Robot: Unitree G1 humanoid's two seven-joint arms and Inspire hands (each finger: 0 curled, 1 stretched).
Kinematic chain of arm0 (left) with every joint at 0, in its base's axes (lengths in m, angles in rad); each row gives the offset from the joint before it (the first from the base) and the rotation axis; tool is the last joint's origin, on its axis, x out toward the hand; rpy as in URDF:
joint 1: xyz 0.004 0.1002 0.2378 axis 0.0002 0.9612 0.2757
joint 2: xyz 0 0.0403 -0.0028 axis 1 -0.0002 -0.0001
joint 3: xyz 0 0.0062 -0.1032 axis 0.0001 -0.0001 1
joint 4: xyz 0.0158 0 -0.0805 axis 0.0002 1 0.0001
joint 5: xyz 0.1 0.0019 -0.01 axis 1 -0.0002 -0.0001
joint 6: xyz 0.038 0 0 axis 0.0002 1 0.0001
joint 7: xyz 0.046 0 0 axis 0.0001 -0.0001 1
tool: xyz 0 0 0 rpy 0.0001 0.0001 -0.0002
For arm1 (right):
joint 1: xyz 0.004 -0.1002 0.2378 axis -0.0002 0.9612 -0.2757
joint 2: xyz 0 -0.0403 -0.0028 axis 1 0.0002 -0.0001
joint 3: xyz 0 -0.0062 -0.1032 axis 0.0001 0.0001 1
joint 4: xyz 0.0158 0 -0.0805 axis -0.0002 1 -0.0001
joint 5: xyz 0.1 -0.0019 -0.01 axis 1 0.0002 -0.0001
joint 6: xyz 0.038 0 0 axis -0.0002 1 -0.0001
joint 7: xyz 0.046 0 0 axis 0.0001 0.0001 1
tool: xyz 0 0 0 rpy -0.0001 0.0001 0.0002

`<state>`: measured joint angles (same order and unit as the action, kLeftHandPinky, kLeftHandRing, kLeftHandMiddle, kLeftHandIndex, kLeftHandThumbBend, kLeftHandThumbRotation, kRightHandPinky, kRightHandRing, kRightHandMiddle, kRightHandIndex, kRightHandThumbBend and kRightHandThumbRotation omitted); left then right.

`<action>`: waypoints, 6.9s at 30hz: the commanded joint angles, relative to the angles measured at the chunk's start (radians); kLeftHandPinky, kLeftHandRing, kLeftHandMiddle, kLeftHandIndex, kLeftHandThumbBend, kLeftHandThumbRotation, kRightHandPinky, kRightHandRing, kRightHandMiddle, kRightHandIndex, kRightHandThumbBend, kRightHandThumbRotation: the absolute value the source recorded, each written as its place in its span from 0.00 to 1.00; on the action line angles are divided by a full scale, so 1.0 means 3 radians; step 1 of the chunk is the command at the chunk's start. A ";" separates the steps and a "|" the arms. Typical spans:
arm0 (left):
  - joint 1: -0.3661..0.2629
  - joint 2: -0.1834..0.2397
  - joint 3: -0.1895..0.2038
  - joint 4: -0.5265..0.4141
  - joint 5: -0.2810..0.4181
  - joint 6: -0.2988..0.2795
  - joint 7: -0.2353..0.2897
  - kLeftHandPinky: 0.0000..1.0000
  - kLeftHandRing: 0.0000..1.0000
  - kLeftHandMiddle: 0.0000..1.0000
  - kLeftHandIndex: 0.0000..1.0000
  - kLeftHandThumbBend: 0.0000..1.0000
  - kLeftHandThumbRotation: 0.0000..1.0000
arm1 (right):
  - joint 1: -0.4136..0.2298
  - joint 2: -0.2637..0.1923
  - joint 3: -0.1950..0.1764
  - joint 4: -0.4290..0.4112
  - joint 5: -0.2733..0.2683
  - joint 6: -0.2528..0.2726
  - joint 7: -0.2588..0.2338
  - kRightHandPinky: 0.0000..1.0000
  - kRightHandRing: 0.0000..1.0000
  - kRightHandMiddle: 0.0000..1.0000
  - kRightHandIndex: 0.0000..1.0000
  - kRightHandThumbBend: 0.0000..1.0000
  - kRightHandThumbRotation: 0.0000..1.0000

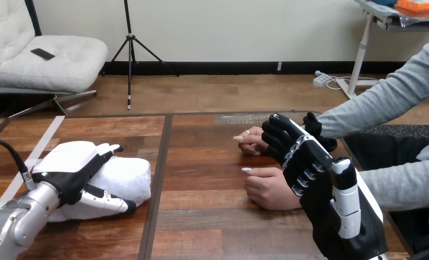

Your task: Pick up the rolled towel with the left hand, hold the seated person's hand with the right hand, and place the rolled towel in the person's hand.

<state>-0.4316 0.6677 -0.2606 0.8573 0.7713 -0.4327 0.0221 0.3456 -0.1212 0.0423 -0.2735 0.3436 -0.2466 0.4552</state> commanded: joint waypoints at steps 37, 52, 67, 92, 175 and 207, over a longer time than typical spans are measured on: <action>-0.0267 0.0144 -0.0023 -0.0149 -0.0096 -0.0039 0.0060 0.89 0.92 0.94 0.93 1.00 0.53 | -0.0179 -0.0003 -0.0013 -0.0109 0.0033 -0.0049 0.0025 0.99 0.95 0.92 0.90 0.80 0.94; -0.0263 0.0149 -0.0027 -0.0248 -0.0091 0.0073 -0.0092 0.88 0.90 0.92 0.90 1.00 0.45 | -0.0173 -0.0005 -0.0018 -0.0128 0.0006 -0.0043 0.0000 1.00 0.95 0.92 0.89 0.80 0.95; -0.0232 0.0169 -0.0038 -0.0478 -0.0070 0.0324 -0.0386 0.87 0.87 0.89 0.87 1.00 0.43 | -0.0167 -0.0007 -0.0022 -0.0136 -0.0017 -0.0060 -0.0011 1.00 0.95 0.92 0.89 0.82 0.95; -0.0224 0.0159 0.0002 -0.0679 -0.0411 0.0396 -0.1230 0.77 0.88 0.90 0.88 1.00 0.37 | -0.0160 -0.0013 -0.0016 -0.0161 -0.0022 -0.0055 -0.0043 1.00 0.96 0.93 0.90 0.81 0.96; -0.0012 0.0060 -0.0157 -0.0893 -0.0228 0.0478 -0.0655 0.32 0.39 0.46 0.47 0.67 0.00 | -0.0170 -0.0023 -0.0087 -0.0171 -0.0001 -0.0082 -0.0049 0.99 0.95 0.91 0.90 0.81 0.95; 0.0231 0.0054 0.0058 -0.0928 -0.0544 -0.0007 -0.0045 0.34 0.39 0.45 0.44 0.74 0.00 | -0.0135 -0.0026 -0.0079 -0.0187 -0.0012 -0.0071 -0.0051 0.99 0.95 0.92 0.90 0.80 0.95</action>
<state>-0.3324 0.6867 -0.2985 0.6262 0.6532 -0.4157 -0.0341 0.3465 -0.1231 0.0253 -0.2807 0.3370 -0.2474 0.4398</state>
